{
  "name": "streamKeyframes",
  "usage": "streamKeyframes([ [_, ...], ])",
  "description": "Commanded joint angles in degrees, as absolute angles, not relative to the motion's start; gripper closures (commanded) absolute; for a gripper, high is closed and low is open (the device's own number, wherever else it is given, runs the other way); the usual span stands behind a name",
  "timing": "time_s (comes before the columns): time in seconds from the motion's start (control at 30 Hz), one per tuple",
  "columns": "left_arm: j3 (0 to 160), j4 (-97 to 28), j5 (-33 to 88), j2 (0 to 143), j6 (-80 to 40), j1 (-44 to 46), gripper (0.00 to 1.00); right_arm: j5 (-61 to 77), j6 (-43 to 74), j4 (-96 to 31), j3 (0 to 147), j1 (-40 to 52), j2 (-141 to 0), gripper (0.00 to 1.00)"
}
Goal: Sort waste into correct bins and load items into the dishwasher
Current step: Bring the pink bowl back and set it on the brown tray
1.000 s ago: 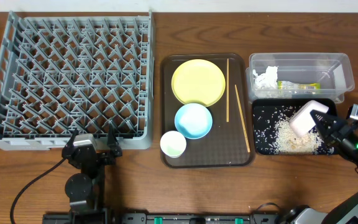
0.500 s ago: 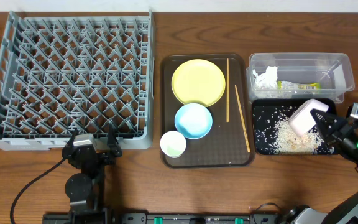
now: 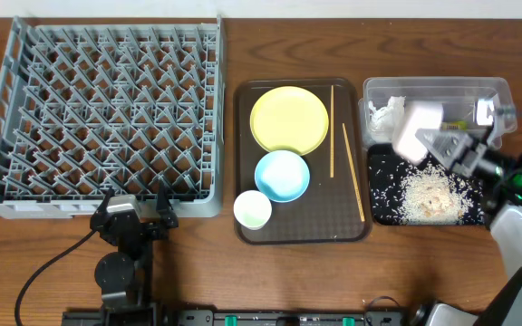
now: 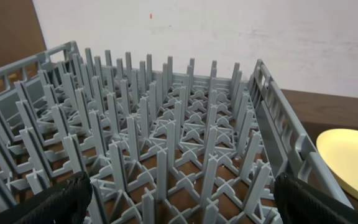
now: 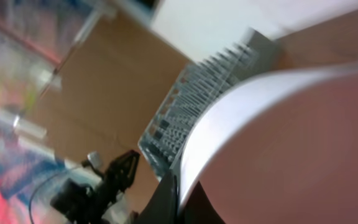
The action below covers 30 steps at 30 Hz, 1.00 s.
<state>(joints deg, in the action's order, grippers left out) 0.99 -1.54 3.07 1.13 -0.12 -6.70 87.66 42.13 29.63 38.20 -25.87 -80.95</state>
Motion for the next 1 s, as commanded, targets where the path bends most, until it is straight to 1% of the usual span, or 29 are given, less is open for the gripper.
streamKeyframes([
  [0.0, 0.23, -3.81, 3.46, 0.99, 0.19, -6.94, 0.06, 87.0, 70.67, 48.82, 41.71, -18.83, -78.5, 0.99],
  [0.03, 0.23, -3.81, 3.46, 0.99, 0.19, -6.94, 0.06, 85.91, 75.11, 53.93, 42.46, -16.95, -78.5, 0.99],
  [0.07, 0.23, -3.81, 3.46, 0.99, 0.19, -6.94, 0.06, 85.14, 77.3, 56.01, 43.0, -15.66, -78.5, 0.99],
  [0.13, 0.23, -3.81, 3.46, 0.99, 0.19, -6.94, 0.06, 83.46, 78.61, 56.18, 43.88, -13.02, -78.5, 0.99],
  [0.3, 0.23, -3.81, 3.46, 0.99, 0.19, -6.94, 0.06, 78.98, 77.56, 52.77, 44.1, -6.35, -78.89, 0.99],
  [0.43, 0.23, -3.81, 3.46, 0.99, 0.19, -6.94, 0.06, 76.82, 72.01, 49.3, 44.25, -2.52, -79.02, 0.98],
  [0.53, 0.23, -3.81, 3.46, 0.99, 0.19, -6.94, 0.06, 74.11, 66.59, 43.11, 44.25, 0.03, -79.02, 0.98],
  [0.67, 0.23, -3.81, 3.46, 0.99, 0.19, -6.94, 0.06, 68.42, 56.97, 31.86, 44.25, 3.68, -79.02, 0.98],
  [0.83, 0.23, -3.81, 3.46, 0.99, 0.19, -6.94, 0.06, 64.27, 47.81, 21.91, 46.39, 6.42, -79.02, 0.98],
  [0.97, 0.23, -3.81, 3.46, 0.99, 0.19, -6.94, 0.05, 58.08, 33.65, 0.21, 54.74, 9.67, -79.02, 0.98],
])
